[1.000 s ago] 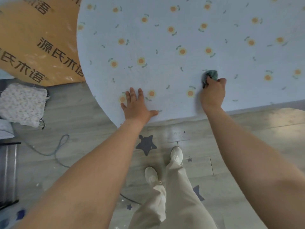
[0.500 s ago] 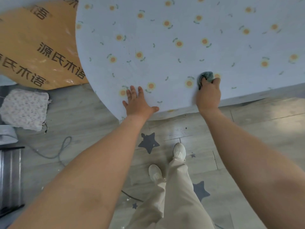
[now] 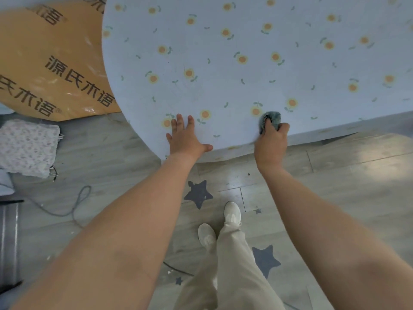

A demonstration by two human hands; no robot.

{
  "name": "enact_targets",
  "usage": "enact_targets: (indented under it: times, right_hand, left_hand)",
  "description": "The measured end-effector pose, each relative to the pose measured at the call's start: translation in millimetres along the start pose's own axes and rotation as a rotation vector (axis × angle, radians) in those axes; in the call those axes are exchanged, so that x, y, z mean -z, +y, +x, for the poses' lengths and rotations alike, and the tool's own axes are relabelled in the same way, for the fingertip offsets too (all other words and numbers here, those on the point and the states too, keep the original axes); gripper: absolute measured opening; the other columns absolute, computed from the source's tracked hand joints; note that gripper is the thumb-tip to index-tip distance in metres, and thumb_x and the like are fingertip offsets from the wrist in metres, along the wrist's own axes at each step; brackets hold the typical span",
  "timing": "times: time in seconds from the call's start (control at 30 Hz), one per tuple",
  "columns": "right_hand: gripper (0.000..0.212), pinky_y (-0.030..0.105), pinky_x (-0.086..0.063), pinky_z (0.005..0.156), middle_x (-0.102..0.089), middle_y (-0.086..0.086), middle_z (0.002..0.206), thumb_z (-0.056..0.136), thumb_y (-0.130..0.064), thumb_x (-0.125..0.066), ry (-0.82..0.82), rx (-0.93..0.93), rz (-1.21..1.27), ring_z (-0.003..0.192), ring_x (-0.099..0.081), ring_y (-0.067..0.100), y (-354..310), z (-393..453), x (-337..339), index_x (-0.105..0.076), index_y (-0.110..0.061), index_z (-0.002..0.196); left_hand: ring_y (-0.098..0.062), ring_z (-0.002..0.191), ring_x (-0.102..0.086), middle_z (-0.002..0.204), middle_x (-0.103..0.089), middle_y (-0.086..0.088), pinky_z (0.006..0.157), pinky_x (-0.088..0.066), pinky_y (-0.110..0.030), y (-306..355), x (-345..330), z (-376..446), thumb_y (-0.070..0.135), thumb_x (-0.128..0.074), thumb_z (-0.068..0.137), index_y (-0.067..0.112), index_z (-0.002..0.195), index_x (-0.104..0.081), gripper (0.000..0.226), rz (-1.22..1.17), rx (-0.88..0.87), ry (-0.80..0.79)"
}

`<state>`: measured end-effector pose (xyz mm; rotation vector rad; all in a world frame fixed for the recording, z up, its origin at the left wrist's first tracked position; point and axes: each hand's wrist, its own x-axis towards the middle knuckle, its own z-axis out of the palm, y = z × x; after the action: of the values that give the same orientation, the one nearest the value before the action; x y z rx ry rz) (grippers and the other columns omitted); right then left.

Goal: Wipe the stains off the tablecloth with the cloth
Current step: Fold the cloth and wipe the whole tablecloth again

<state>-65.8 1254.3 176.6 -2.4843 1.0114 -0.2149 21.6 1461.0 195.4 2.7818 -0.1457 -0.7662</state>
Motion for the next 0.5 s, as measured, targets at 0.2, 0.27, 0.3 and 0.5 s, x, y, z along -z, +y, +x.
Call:
enact_targets:
  times: [0.2,0.27,0.3,0.5]
  right_hand:
    - [0.045,0.03,-0.044,0.061,-0.047,0.018,0.11,0.079,0.01,-0.055,-0.186,0.248,0.077,0.067,-0.04,0.024,-69,-56,-30,-0.062,-0.004,0.121]
    - [0.042,0.032,-0.048,0.067,-0.046,0.016,0.11,0.084,0.005,-0.053,-0.269,0.264,0.116,0.067,-0.042,0.023,-78,-59,-28,-0.062,-0.007,0.122]
    - [0.042,0.03,-0.047,0.072,-0.046,0.013,0.11,0.087,0.002,-0.051,-0.317,0.216,0.136,0.07,-0.044,0.023,-79,-54,-25,-0.06,-0.009,0.126]
    - [0.05,0.028,-0.048,0.056,-0.062,0.008,0.092,0.088,-0.003,-0.043,-0.548,0.005,0.441,0.067,-0.059,0.019,-118,-30,16,-0.042,-0.023,0.133]
  left_hand:
    - [-0.028,0.152,0.013,0.165,0.016,-0.008,0.122,-0.003,-0.053,1,0,0,0.063,-0.075,0.074,0.022,0.159,0.002,0.123,-0.001,0.002,-0.004]
    - [-0.028,0.152,0.013,0.165,0.017,-0.007,0.121,-0.004,-0.053,1,4,-1,0.064,-0.075,0.074,0.022,0.159,0.003,0.123,0.001,0.004,-0.039]
    - [-0.028,0.152,0.013,0.165,0.017,-0.007,0.122,-0.006,-0.053,0,6,-2,0.063,-0.075,0.075,0.023,0.16,0.002,0.122,0.002,0.001,-0.065]
    - [-0.022,0.146,-0.031,0.161,-0.031,-0.002,0.116,-0.029,-0.034,-6,54,-22,0.039,-0.076,0.085,0.03,0.157,-0.024,0.089,-0.326,-0.171,-0.092]
